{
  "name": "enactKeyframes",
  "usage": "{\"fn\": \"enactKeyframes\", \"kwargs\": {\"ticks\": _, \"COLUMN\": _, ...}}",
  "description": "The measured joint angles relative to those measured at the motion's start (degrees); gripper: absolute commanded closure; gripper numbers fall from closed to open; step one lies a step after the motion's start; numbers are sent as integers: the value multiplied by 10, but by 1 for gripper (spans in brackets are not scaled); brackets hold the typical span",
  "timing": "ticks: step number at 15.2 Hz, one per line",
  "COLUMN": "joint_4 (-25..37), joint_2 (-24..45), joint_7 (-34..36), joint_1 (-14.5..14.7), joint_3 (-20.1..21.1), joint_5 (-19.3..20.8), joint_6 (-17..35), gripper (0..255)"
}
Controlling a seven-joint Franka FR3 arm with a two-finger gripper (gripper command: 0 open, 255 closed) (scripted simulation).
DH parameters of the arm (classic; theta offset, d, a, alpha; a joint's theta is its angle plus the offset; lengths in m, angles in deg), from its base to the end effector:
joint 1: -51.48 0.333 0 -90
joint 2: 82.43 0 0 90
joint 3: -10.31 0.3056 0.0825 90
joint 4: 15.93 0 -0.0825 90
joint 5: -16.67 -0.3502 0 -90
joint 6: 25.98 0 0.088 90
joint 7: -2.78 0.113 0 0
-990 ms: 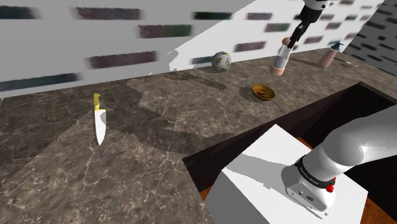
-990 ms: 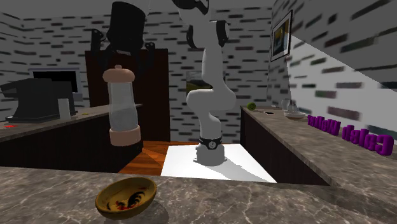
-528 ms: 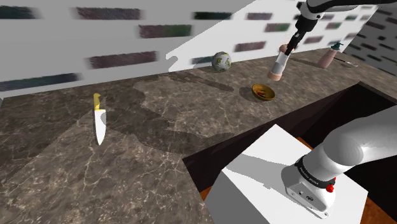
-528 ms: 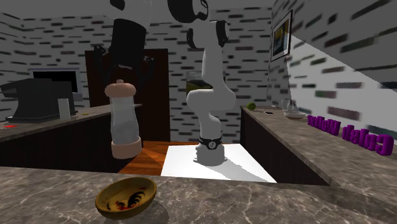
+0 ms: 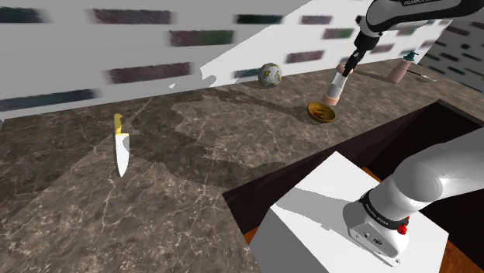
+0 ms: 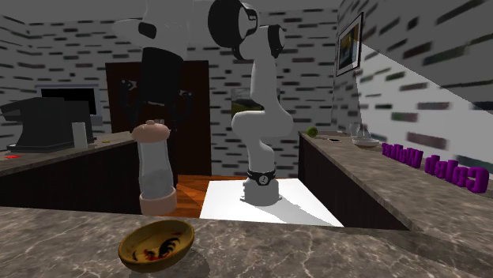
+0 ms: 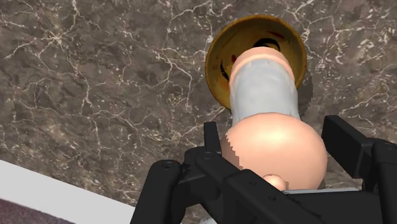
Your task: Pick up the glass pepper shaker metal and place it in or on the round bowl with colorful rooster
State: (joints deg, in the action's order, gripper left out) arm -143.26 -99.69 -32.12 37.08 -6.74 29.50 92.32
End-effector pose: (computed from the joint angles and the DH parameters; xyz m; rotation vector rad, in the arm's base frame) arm 0.3738 -0.2543 0.5014 2.9601 0.2378 0.0738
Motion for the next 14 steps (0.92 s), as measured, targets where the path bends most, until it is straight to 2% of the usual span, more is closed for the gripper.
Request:
{"fn": "enactKeyframes", "kwargs": {"ticks": 10, "joint_4": -59, "joint_2": 25, "joint_7": 7, "joint_1": -2, "joint_3": -8, "joint_5": 4, "joint_6": 83, "gripper": 255}}
{"fn": "enactKeyframes", "kwargs": {"ticks": 14, "joint_4": -65, "joint_2": 27, "joint_7": 9, "joint_1": -2, "joint_3": -8, "joint_5": 5, "joint_6": 92, "gripper": 255}}
